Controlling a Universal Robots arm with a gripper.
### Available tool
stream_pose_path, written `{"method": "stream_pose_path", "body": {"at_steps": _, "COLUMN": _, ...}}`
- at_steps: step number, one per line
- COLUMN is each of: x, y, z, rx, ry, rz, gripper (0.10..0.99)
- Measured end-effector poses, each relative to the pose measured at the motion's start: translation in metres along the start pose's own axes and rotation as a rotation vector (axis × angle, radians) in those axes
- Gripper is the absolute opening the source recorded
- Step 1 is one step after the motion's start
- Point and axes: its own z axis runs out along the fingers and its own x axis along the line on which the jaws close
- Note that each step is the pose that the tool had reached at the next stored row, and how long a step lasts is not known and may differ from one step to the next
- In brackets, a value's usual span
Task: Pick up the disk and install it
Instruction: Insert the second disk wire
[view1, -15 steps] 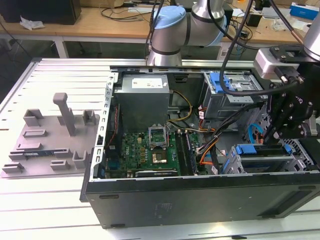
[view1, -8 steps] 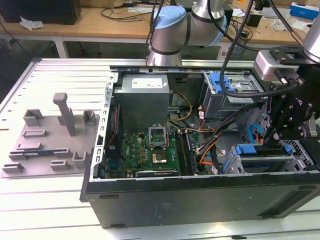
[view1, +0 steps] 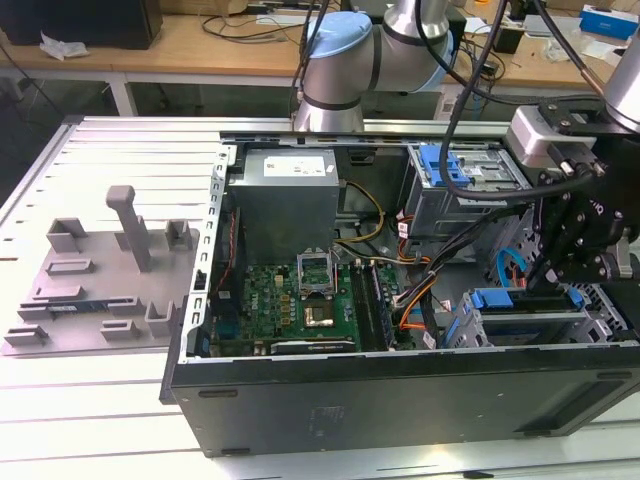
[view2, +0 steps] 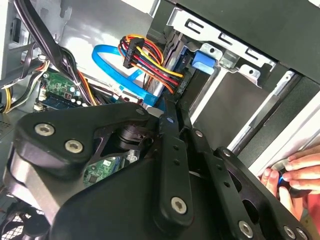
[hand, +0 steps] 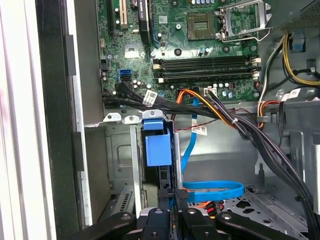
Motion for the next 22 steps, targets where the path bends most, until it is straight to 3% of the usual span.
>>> {"method": "stream_pose_path", "body": {"at_steps": 14, "x": 0.0018, "y": -0.0001, "z": 0.0062, "rx": 0.0, "ry": -0.0001, "rz": -0.001, "gripper": 0.169}}
{"method": "stream_pose_path", "body": {"at_steps": 16, "x": 0.0018, "y": -0.0001, "z": -0.0004, "rx": 0.0, "ry": -0.0001, "rz": -0.001, "gripper": 0.29}}
{"method": "stream_pose_path", "body": {"at_steps": 17, "x": 0.0017, "y": -0.0002, "z": -0.0068, "rx": 0.0, "ry": -0.0001, "rz": -0.001, "gripper": 0.29}}
{"method": "stream_pose_path", "body": {"at_steps": 18, "x": 0.0016, "y": -0.0003, "z": -0.0113, "rx": 0.0, "ry": 0.0, "rz": -0.001, "gripper": 0.357}}
{"method": "stream_pose_path", "body": {"at_steps": 22, "x": 0.0009, "y": -0.0005, "z": -0.0296, "rx": 0.0, "ry": 0.0001, "rz": -0.001, "gripper": 0.357}}
